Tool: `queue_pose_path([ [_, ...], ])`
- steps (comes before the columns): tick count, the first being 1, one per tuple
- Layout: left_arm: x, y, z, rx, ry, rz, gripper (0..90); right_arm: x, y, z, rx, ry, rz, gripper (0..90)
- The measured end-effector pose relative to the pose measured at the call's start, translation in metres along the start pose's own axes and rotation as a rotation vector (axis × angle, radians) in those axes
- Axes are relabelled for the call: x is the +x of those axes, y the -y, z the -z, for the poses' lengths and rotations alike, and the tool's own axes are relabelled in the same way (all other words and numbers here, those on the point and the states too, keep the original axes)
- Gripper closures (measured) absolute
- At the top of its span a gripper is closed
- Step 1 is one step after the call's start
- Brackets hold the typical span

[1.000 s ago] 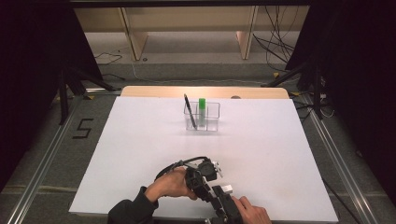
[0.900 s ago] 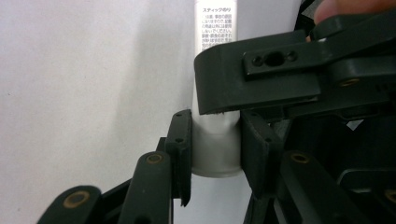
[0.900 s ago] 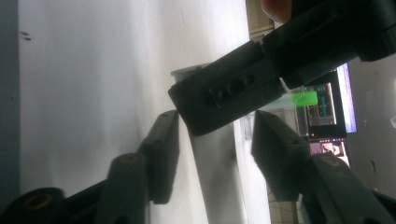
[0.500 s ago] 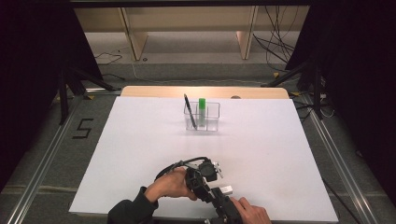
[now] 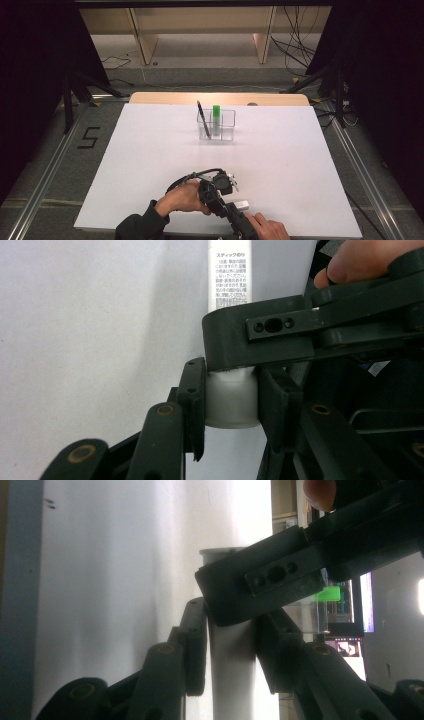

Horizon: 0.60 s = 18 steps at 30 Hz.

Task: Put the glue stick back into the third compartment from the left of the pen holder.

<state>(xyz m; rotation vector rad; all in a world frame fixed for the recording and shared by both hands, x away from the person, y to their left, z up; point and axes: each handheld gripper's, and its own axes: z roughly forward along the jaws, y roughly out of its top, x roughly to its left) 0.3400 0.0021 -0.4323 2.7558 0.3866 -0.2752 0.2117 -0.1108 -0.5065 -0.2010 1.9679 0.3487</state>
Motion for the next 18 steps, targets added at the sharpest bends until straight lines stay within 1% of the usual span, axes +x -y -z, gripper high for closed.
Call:
queue_pose_path([
  [5, 0.002, 0.001, 0.001, -0.011, 0.016, 0.009, 65.8, 0.001, 0.0, 0.0, -0.004, 0.003, 0.002, 68.5],
  [8, 0.002, 0.001, 0.003, -0.019, 0.022, 0.008, 64.6, -0.001, 0.001, 0.0, -0.016, 0.011, 0.008, 68.7],
  [9, 0.002, 0.002, 0.004, -0.019, 0.027, 0.012, 60.4, -0.001, 0.001, 0.0, -0.016, 0.009, 0.006, 68.6],
  [10, 0.002, 0.003, 0.006, -0.019, 0.029, 0.015, 57.8, 0.0, 0.001, 0.001, -0.004, 0.007, -0.003, 68.7],
  [11, 0.003, 0.004, 0.007, -0.019, 0.029, 0.014, 56.6, -0.001, 0.002, 0.0, -0.012, 0.01, 0.003, 68.7],
  [12, 0.003, 0.004, 0.007, -0.019, 0.029, 0.014, 55.3, -0.001, 0.002, 0.0, -0.009, 0.006, -0.002, 68.7],
  [13, 0.004, 0.008, 0.011, -0.027, 0.023, 0.023, 53.5, -0.002, 0.003, 0.0, -0.01, 0.007, -0.009, 68.7],
  [14, 0.004, 0.008, 0.011, -0.027, 0.023, 0.023, 50.6, -0.003, 0.004, 0.0, -0.008, 0.01, -0.011, 68.7],
  [15, 0.006, 0.012, 0.016, -0.044, 0.012, 0.032, 48.1, -0.004, 0.005, 0.0, -0.011, 0.011, -0.022, 68.7],
  [16, 0.006, 0.012, 0.016, -0.044, 0.012, 0.032, 46.5, -0.005, 0.006, 0.0, -0.011, 0.012, -0.032, 68.7],
  [17, 0.007, 0.016, 0.021, -0.06, 0.009, 0.028, 44.6, -0.005, 0.007, 0.001, -0.011, 0.018, -0.046, 68.7],
  [18, 0.007, 0.016, 0.021, -0.06, 0.009, 0.028, 42.6, -0.007, 0.008, 0.001, -0.011, 0.018, -0.044, 68.7],
])
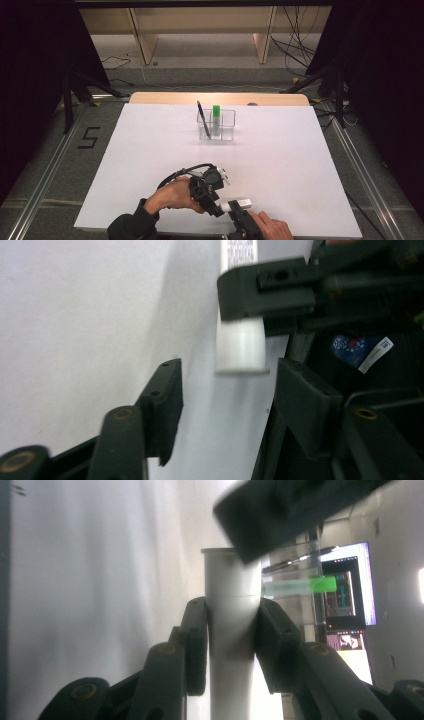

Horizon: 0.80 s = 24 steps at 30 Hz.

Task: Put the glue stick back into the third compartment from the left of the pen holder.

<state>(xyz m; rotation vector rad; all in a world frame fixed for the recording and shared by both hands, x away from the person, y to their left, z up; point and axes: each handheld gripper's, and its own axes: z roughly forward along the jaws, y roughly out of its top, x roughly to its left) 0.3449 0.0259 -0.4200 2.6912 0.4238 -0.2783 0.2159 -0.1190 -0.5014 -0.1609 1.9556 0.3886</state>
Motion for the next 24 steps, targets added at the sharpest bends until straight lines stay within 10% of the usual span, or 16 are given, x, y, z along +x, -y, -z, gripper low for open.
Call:
queue_pose_path([
  [10, 0.011, 0.034, 0.031, -0.136, -0.045, 0.036, 28.4, -0.018, 0.023, -0.002, -0.017, -0.047, -0.256, 68.7],
  [12, 0.016, 0.042, 0.036, -0.156, -0.065, 0.051, 27.5, -0.034, 0.039, -0.003, -0.047, -0.133, -0.516, 68.7],
  [13, 0.018, 0.044, 0.037, -0.167, -0.076, 0.059, 27.5, -0.034, 0.039, -0.003, -0.047, -0.133, -0.516, 68.7],
  [14, 0.022, 0.049, 0.039, -0.175, -0.088, 0.068, 26.6, -0.047, 0.054, -0.003, -0.103, -0.195, -0.75, 68.8],
  [15, 0.027, 0.054, 0.04, -0.197, -0.116, 0.091, 25.9, -0.053, 0.061, -0.003, -0.119, -0.222, -0.848, 68.8],
  [16, 0.027, 0.054, 0.04, -0.197, -0.116, 0.091, 25.4, -0.053, 0.061, -0.003, -0.119, -0.222, -0.848, 68.8],
  [17, 0.03, 0.059, 0.041, -0.224, -0.135, 0.101, 24.9, -0.061, 0.074, -0.003, -0.137, -0.249, -0.976, 68.7],
  [20, 0.034, 0.063, 0.042, -0.27, -0.145, 0.108, 22.8, -0.066, 0.091, -0.005, -0.16, -0.291, -1.142, 68.7],
  [24, 0.036, 0.072, 0.039, -0.328, -0.178, 0.117, 19.6, -0.069, 0.1, -0.007, -0.196, -0.337, -1.264, 68.7],
])
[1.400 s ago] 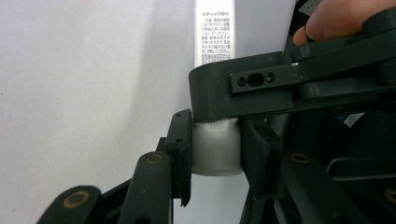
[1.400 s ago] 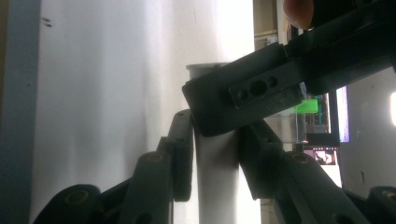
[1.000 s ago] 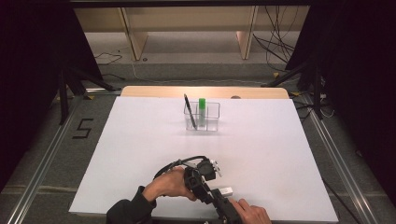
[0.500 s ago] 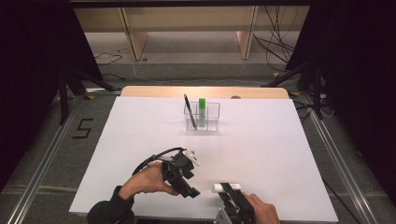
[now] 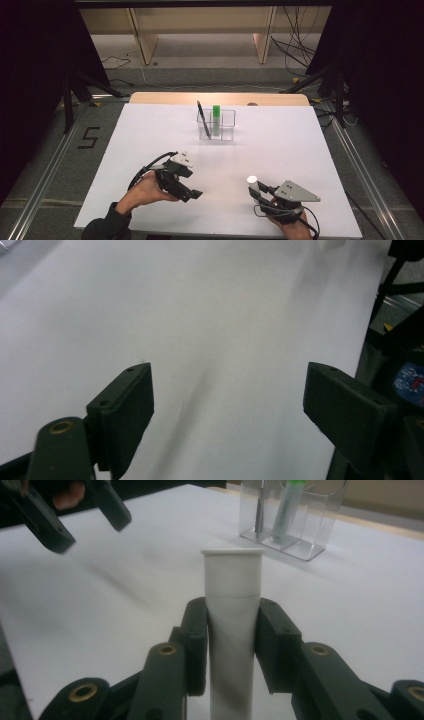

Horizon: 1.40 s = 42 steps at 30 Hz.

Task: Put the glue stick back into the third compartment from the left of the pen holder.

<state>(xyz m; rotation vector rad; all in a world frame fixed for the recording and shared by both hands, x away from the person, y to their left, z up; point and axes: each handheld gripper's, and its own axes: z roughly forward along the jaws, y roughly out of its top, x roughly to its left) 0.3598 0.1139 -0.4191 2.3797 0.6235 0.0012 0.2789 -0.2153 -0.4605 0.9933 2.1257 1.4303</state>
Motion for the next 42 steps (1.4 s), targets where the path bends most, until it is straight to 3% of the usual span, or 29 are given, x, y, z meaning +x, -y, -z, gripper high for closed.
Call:
queue_pose_path([
  [2, -0.001, 0.005, 0.0, -0.043, -0.006, 0.004, 18.9, -0.002, 0.0, 0.0, -0.001, -0.008, -0.019, 68.7],
  [3, -0.001, 0.01, 0.0, -0.068, -0.019, -0.007, 18.0, -0.007, 0.001, 0.001, -0.011, -0.033, -0.081, 68.7],
  [4, -0.001, 0.01, 0.0, -0.068, -0.019, -0.007, 17.9, -0.008, 0.001, 0.001, -0.015, -0.039, -0.1, 68.7],
  [5, -0.002, 0.017, 0.0, -0.103, -0.044, -0.014, 17.6, -0.01, 0.001, 0.001, -0.019, -0.045, -0.124, 68.7],
  [7, -0.002, 0.022, 0.0, -0.13, -0.056, -0.015, 17.2, -0.012, 0.001, 0.002, -0.026, -0.052, -0.151, 68.7],
  [10, -0.001, 0.027, 0.001, -0.166, -0.071, -0.014, 17.1, -0.012, 0.0, 0.002, -0.028, -0.057, -0.17, 68.7],
  [11, -0.002, 0.031, 0.002, -0.214, -0.089, -0.01, 17.1, -0.013, 0.0, 0.002, -0.032, -0.061, -0.178, 68.7],
  [14, -0.002, 0.036, 0.003, -0.258, -0.092, -0.004, 17.1, -0.013, -0.001, 0.002, -0.036, -0.056, -0.173, 68.7],
  [15, -0.003, 0.041, 0.003, -0.312, -0.092, 0.011, 16.9, -0.013, -0.002, 0.002, -0.039, -0.055, -0.173, 68.7],
  [19, -0.005, 0.051, 0.005, -0.362, -0.091, 0.027, 16.3, -0.014, -0.007, 0.003, -0.049, -0.043, -0.162, 68.7],
  [27, -0.006, 0.069, 0.011, -0.427, -0.131, 0.078, 16.3, -0.02, -0.021, -0.001, -0.063, -0.016, -0.129, 68.7],
  [29, -0.006, 0.072, 0.011, -0.432, -0.154, 0.078, 16.3, -0.022, -0.024, -0.003, -0.066, -0.013, -0.128, 68.7],
  [34, -0.007, 0.076, 0.013, -0.436, -0.161, 0.086, 16.3, -0.029, -0.039, -0.014, -0.078, -0.005, -0.111, 68.6],
  [42, -0.005, 0.084, 0.017, -0.45, -0.172, 0.104, 16.3, -0.04, -0.059, -0.031, -0.095, 0.002, -0.129, 68.7],
])
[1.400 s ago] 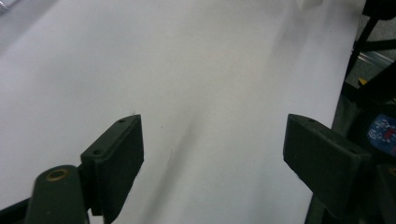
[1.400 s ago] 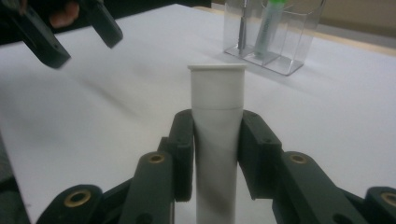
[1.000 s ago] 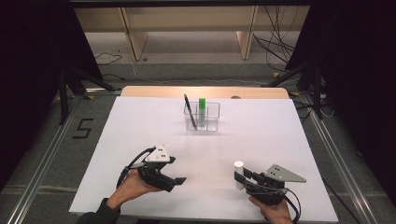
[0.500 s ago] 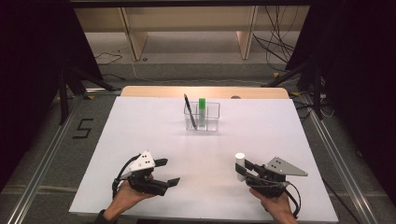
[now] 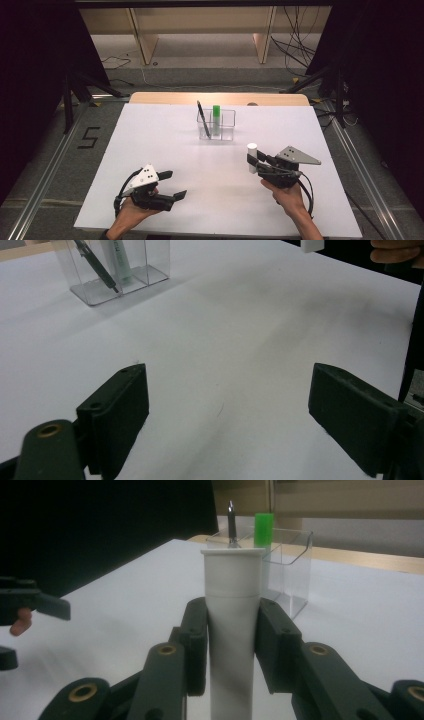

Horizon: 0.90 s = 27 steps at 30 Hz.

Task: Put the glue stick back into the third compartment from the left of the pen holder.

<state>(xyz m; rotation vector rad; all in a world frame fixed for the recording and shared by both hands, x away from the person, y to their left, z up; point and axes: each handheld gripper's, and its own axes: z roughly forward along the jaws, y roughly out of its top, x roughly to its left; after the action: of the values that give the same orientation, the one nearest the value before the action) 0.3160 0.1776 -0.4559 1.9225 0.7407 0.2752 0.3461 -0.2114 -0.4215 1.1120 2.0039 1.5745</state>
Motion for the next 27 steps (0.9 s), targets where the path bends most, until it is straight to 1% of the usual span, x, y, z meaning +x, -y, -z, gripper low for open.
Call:
queue_pose_path([
  [1, 0.0, 0.001, 0.001, -0.001, -0.003, -0.001, 16.3, -0.002, -0.004, -0.005, 0.0, 0.007, -0.006, 68.6],
  [2, 0.0, 0.001, 0.001, -0.001, -0.003, -0.001, 16.3, -0.002, -0.004, -0.005, 0.0, 0.007, -0.006, 68.6],
  [3, -0.001, 0.002, 0.002, -0.002, -0.009, -0.009, 16.3, -0.005, -0.008, -0.011, -0.002, 0.013, -0.013, 68.6],
  [5, -0.001, 0.002, 0.002, -0.003, -0.009, -0.008, 16.3, -0.008, -0.011, -0.016, 0.002, 0.023, -0.018, 68.6],
  [6, -0.001, 0.002, 0.002, -0.003, -0.009, -0.008, 16.3, -0.008, -0.011, -0.016, 0.002, 0.023, -0.018, 68.6],
  [8, -0.003, 0.003, 0.002, -0.004, -0.011, -0.008, 16.3, -0.013, -0.017, -0.025, 0.009, 0.035, -0.03, 68.6],
  [11, -0.004, 0.004, 0.002, 0.001, -0.009, -0.016, 16.3, -0.016, -0.023, -0.033, 0.009, 0.047, -0.031, 68.6],
  [12, -0.004, 0.004, 0.002, 0.001, -0.009, -0.016, 16.3, -0.016, -0.023, -0.033, 0.009, 0.047, -0.031, 68.6],
  [13, -0.006, 0.005, 0.001, 0.006, -0.009, -0.024, 16.3, -0.018, -0.028, -0.039, 0.008, 0.051, -0.031, 68.6],
  [16, -0.006, 0.005, 0.001, 0.009, -0.008, -0.029, 16.3, -0.016, -0.037, -0.045, 0.006, 0.056, -0.03, 68.6],
  [19, -0.007, 0.005, 0.001, 0.006, 0.0, -0.023, 16.3, -0.012, -0.049, -0.052, -0.008, 0.046, -0.022, 68.6],
  [20, -0.007, 0.005, 0.001, 0.006, 0.0, -0.023, 16.3, -0.012, -0.049, -0.052, -0.008, 0.046, -0.022, 68.6],
  [21, -0.008, 0.004, 0.002, 0.0, 0.002, -0.023, 16.3, -0.011, -0.055, -0.056, -0.009, 0.049, -0.019, 68.7],
  [22, -0.008, 0.004, 0.002, 0.0, 0.002, -0.023, 16.3, -0.011, -0.055, -0.056, -0.009, 0.049, -0.019, 68.7],
  [23, -0.008, 0.004, 0.002, -0.005, 0.0, -0.024, 16.3, -0.01, -0.063, -0.061, -0.01, 0.051, -0.014, 68.6],
  [24, -0.008, 0.004, 0.002, -0.005, 0.0, -0.024, 16.3, -0.01, -0.063, -0.061, -0.01, 0.051, -0.014, 68.6],
  [27, -0.007, 0.005, 0.003, -0.007, 0.0, -0.022, 16.3, -0.011, -0.075, -0.07, -0.002, 0.057, -0.011, 68.6],
])
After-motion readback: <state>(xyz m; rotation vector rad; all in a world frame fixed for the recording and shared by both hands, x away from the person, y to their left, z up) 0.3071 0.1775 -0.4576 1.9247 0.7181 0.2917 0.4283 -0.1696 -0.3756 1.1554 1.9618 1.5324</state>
